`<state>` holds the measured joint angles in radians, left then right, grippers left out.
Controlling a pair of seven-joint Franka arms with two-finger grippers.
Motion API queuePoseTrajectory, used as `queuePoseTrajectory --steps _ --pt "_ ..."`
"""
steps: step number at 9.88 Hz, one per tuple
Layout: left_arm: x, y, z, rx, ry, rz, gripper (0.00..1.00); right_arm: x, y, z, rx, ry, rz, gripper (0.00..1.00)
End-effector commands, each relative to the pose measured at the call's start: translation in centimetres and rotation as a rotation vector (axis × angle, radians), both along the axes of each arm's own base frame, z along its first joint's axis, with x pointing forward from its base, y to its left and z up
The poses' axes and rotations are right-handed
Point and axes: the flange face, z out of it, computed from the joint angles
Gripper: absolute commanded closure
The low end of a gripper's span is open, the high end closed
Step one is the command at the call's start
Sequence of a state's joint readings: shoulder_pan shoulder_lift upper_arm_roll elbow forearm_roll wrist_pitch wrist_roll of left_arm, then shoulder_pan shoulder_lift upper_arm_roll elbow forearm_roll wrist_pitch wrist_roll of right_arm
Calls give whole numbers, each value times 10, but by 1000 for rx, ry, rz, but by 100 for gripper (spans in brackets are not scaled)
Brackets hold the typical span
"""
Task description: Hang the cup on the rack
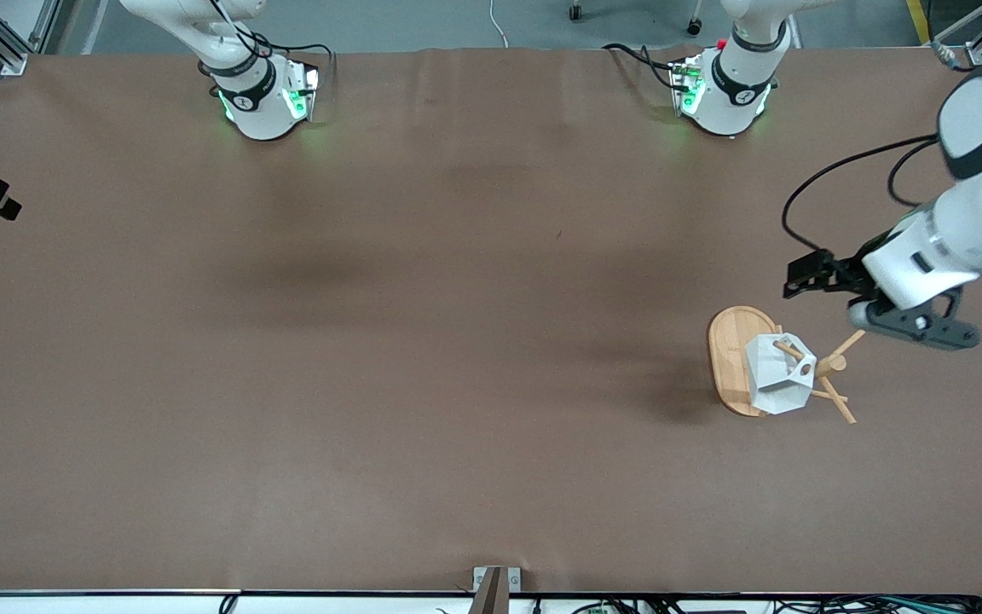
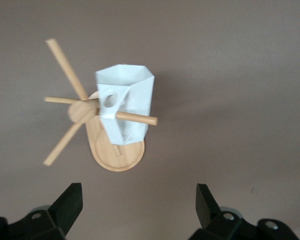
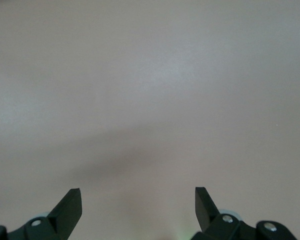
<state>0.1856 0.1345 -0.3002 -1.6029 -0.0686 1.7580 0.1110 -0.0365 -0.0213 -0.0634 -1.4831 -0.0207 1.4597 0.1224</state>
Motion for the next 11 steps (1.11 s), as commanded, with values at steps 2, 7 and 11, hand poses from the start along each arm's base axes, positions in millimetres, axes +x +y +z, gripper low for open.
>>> queuePoseTrajectory --steps 2,7,11 --pt "-16 14 29 21 -23 23 0 -3 -3 2 15 3 7 0" --pt "-70 35 83 63 -17 14 0 -3 -5 1 15 4 3 0" --pt "-98 29 89 105 -37 35 0 -3 -5 1 15 4 4 0"
